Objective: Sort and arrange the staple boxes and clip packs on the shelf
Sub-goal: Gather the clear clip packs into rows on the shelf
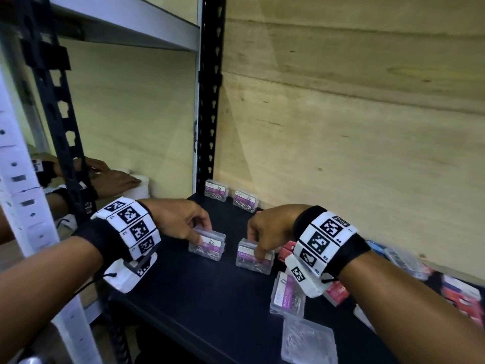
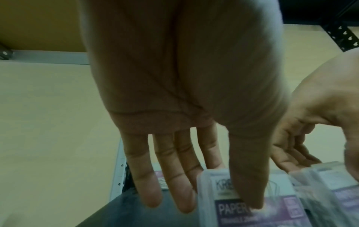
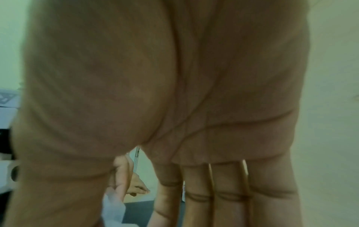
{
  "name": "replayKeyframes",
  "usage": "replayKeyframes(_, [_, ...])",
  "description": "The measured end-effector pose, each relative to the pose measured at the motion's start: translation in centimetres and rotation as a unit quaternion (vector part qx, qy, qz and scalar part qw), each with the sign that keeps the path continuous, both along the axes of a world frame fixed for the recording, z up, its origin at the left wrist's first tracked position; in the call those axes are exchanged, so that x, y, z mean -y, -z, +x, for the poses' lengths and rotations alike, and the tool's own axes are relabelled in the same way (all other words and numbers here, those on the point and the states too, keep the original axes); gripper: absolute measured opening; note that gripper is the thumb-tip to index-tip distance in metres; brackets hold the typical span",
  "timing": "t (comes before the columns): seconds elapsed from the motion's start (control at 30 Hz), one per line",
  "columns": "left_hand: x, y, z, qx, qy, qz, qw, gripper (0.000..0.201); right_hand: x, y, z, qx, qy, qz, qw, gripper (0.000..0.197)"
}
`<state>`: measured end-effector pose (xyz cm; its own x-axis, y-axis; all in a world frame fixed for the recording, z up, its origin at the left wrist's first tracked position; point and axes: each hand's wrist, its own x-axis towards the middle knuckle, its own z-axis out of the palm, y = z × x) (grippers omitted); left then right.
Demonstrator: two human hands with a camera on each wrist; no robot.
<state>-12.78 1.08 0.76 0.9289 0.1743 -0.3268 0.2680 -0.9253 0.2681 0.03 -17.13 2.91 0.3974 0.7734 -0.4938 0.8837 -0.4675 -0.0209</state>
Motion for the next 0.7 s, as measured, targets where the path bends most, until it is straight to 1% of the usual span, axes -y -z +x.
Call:
replayKeyframes(0.07, [-1.2, -0.4, 0.9, 0.011, -0.005, 0.016, 1.000, 0.032, -0.9, -0.3, 0.6, -0.014, -0.002, 0.012, 1.000, 0.034])
replayKeyframes(0.13, [-2.4, -0.9, 2.0, 0.031, -0.020, 0.035, 0.999, 0.031, -1.8, -0.8, 1.3, -0.014, -0.003, 0.049, 0.999, 0.031])
replayKeyframes(0.23, [-4.8, -1.4, 4.3, 0.048, -0.062, 0.069, 0.995, 0.030, -4.1, -1.0, 3.4, 0.030, 0.002, 0.118, 0.993, 0.033])
replayKeyframes(0.3, [-6.1, -1.5, 5.9, 0.053, -0.085, 0.081, 0.992, 0.031, -5.5, -0.8, 4.9, 0.045, 0.012, 0.144, 0.988, 0.037])
replayKeyframes(0.4, [-7.5, -1.5, 7.8, 0.058, -0.103, 0.094, 0.989, 0.034, -7.2, -0.4, 6.5, 0.050, 0.013, 0.147, 0.988, 0.041])
replayKeyframes(0.53, [-8.9, -1.2, 9.8, 0.049, -0.119, 0.073, 0.989, 0.034, -8.7, 0.0, 7.8, 0.058, 0.010, 0.140, 0.988, 0.041])
replayKeyframes(0.7, [-9.6, -0.7, 11.0, 0.033, -0.106, 0.051, 0.993, 0.037, -9.6, 0.6, 8.2, 0.046, 0.004, 0.131, 0.990, 0.038])
